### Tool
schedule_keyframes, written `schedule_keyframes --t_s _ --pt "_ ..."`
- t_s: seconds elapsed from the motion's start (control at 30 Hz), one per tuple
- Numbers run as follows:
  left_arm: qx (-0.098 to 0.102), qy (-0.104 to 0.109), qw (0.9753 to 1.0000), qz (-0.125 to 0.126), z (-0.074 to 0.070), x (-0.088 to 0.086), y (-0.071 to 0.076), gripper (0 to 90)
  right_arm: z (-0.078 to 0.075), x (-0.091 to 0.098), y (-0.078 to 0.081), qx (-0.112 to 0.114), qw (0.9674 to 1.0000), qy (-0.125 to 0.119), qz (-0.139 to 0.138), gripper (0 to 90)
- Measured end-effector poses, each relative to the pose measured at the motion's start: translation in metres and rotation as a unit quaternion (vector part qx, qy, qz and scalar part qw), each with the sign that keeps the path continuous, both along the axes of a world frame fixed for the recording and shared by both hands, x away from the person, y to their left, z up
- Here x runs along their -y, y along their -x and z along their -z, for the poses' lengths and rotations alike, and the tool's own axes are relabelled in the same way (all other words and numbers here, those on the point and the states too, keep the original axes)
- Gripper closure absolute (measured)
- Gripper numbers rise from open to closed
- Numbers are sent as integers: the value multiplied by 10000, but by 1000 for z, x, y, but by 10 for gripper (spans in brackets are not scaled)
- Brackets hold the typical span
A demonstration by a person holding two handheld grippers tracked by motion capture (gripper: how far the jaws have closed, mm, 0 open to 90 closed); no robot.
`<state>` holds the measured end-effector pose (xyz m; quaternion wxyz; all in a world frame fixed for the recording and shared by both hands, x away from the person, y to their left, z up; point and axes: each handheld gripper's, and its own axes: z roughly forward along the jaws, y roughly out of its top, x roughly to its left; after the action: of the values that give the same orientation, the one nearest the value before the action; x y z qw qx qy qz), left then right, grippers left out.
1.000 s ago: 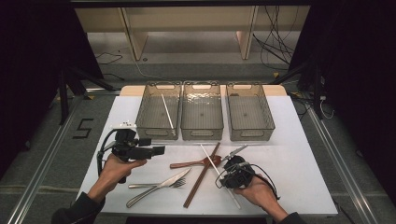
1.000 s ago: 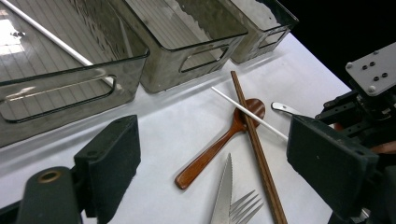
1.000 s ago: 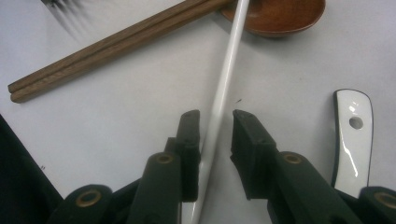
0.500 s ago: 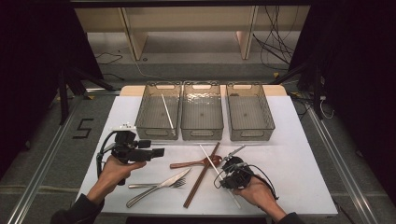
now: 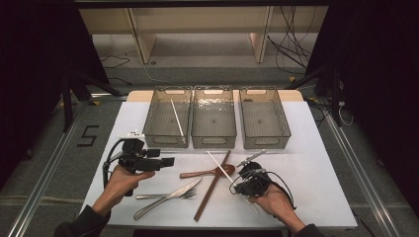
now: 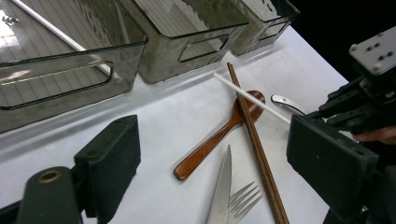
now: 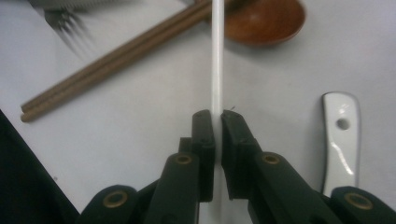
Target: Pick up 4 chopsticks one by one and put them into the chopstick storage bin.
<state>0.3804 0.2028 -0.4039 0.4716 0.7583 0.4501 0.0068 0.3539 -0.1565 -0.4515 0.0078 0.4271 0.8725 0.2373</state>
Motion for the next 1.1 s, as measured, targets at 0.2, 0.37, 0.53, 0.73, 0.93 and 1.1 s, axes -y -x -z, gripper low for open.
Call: schedule_keyframes --t_s 0.2,0.37,0.53,0.73,0.93,1.1 --pt "-47 94 9999 -14 0 3 0 172 -13 3 0 335 9990 -267 109 850" --pt "-75 172 9998 17 -1 8 0 175 -19 0 1 494 9979 -406 102 849" --pt "-196 334 9992 69 0 24 2 176 -26 -4 3 700 9960 -544 63 849" --pt "-288 425 9987 75 1 37 0 178 -33 -9 6 913 9937 -650 12 849" --pt "-474 879 9950 -3 -3 44 -7 225 -39 -16 7 1087 9911 -767 -4 848" --pt "-523 868 9948 30 -5 57 -12 230 -41 -21 7 1157 9898 -829 -39 848"
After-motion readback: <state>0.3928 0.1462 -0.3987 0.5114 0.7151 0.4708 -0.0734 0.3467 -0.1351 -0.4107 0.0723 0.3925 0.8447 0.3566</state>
